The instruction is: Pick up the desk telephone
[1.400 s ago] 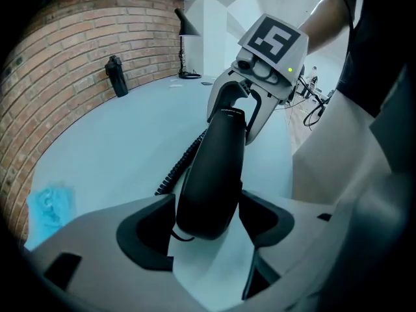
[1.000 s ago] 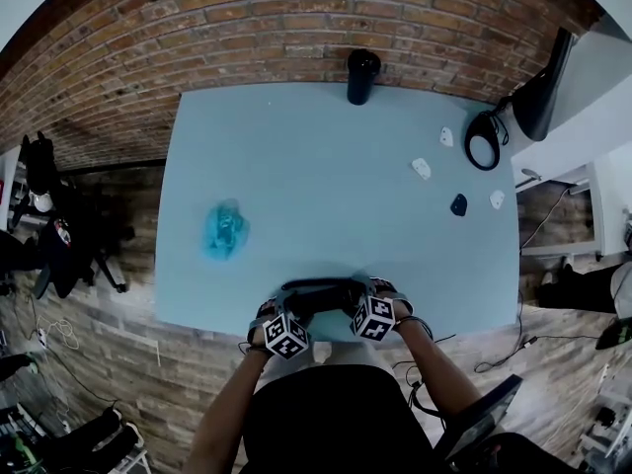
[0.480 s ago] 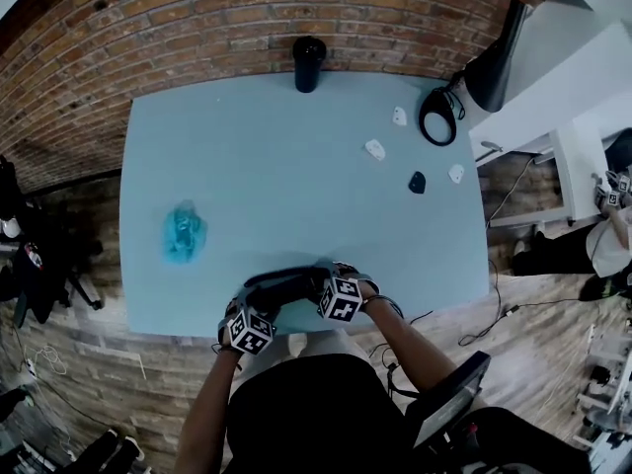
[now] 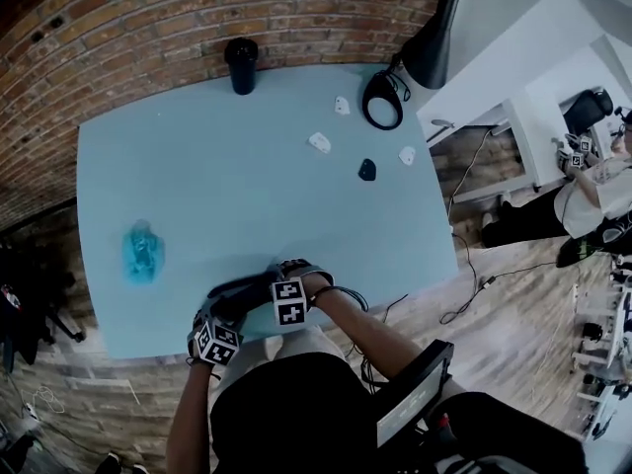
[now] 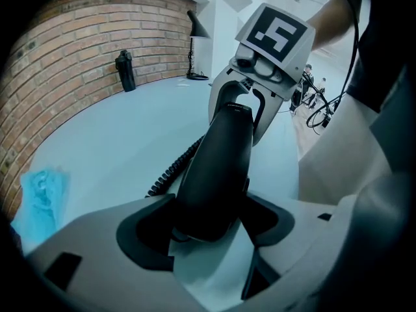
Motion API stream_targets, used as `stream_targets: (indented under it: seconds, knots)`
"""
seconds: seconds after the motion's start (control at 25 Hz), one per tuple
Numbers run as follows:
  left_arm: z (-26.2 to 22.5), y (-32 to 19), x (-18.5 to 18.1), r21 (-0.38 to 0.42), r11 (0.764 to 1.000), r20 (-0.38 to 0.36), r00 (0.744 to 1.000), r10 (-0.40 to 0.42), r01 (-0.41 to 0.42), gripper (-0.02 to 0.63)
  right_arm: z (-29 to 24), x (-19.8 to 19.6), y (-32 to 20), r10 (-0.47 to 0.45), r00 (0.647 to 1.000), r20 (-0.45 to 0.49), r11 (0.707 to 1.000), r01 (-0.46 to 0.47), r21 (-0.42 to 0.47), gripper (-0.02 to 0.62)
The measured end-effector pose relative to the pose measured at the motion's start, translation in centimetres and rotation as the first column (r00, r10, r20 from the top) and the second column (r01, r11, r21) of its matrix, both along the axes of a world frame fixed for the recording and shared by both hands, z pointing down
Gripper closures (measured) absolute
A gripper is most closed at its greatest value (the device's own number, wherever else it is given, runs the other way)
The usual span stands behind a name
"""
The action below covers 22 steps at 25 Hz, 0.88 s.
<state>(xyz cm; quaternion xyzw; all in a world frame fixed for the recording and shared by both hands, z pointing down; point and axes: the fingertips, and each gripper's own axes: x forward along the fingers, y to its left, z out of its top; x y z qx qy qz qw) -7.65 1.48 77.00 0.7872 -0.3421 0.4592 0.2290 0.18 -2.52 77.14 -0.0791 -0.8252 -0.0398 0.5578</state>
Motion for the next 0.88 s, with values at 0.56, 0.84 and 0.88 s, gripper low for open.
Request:
stream_targets:
  seconds: [0.56, 0.84, 0.88]
  knots:
    - [0.06, -0.41, 0.73, -0.069, 0.995, 0.042, 0.996, 0.079, -0.076, 0.295, 0.7, 0.6, -0.12, -0.089, 0.972, -0.216, 0.996, 0.086, -0.024, 0.27]
    - [0.43, -0.47, 0.94, -0.113, 0.99, 0.063, 0.994, 0.088, -0.08, 0.293, 0.97, 0.95, -0.27, -0.09, 0.959, -0.268, 0.996, 0.09, -0.011, 0.265]
    - [0.38, -0.5, 0.96, -0.112, 0.99, 0.058, 0.994, 0.087, -0.081, 0.293, 0.96, 0.96, -0.27, -0.085, 0.96, -0.268, 0.996, 0.085, -0.012, 0.265]
